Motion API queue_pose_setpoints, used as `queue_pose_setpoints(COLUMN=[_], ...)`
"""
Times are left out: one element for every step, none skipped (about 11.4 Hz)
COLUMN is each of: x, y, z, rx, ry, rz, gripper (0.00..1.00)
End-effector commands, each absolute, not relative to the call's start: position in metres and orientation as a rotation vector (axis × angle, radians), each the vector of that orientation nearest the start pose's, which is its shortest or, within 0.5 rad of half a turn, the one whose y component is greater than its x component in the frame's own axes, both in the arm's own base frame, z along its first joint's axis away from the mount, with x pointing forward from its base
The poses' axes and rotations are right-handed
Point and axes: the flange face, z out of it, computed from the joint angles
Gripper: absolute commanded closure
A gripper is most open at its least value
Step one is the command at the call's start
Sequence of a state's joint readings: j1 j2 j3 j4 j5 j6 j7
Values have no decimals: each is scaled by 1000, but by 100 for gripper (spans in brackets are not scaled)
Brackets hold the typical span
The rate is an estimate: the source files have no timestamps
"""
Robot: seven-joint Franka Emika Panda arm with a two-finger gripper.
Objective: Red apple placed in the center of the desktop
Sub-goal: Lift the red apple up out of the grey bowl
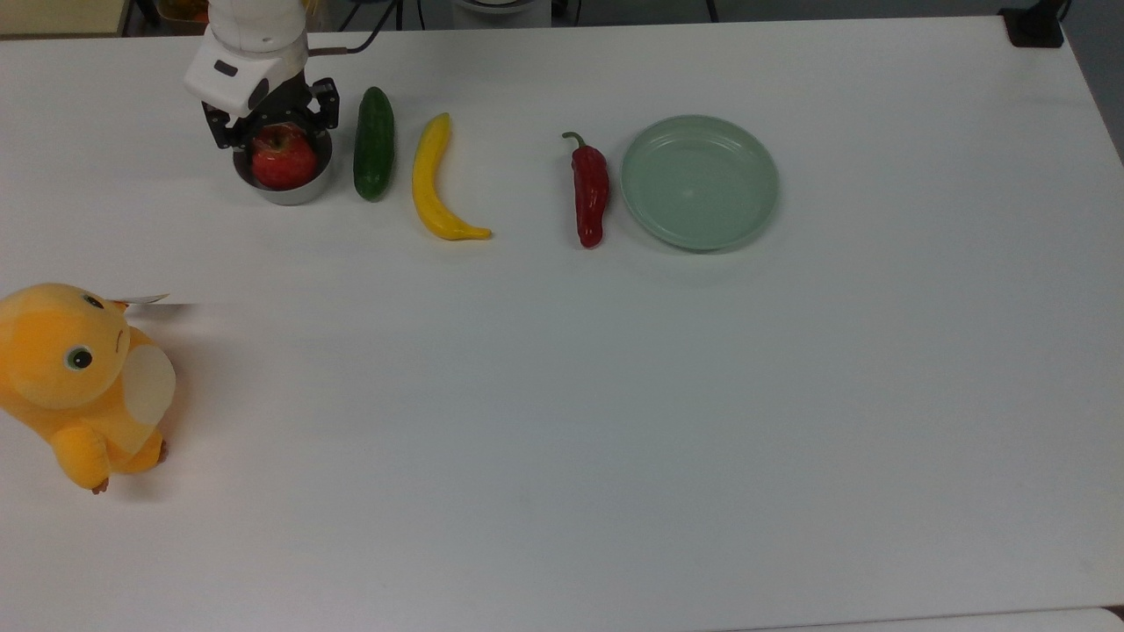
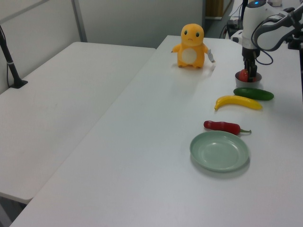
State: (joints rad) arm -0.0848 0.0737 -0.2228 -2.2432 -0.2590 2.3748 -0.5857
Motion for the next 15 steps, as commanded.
queue_pose_setpoints(x=[508,509,511,516,522,529,535,538,539,543,547,554,562,571,583], y=[-171,-172,-170,-169,-167,-161,-154,-147,-137,-122,-111,-94,-72,-55,-41], z=[364,379,398,419,440,469,498,528,551,565,580,587,591,584,581], rx=[-3264,-3263,-3254,-3242,-3221,-3199,-3177,-3158,-3135,-3110,-3101,-3102,-3100,-3082,-3071], ry=[-760,-738,-714,-676,-630,-605,-584,-574,-577,-577,-520,-483,-459,-403,-359], rz=[46,58,73,73,61,45,42,47,49,36,-10,-39,-66,-70,-105], gripper=[99,99,98,98,98,98,98,98,98,98,98,98,98,98,98])
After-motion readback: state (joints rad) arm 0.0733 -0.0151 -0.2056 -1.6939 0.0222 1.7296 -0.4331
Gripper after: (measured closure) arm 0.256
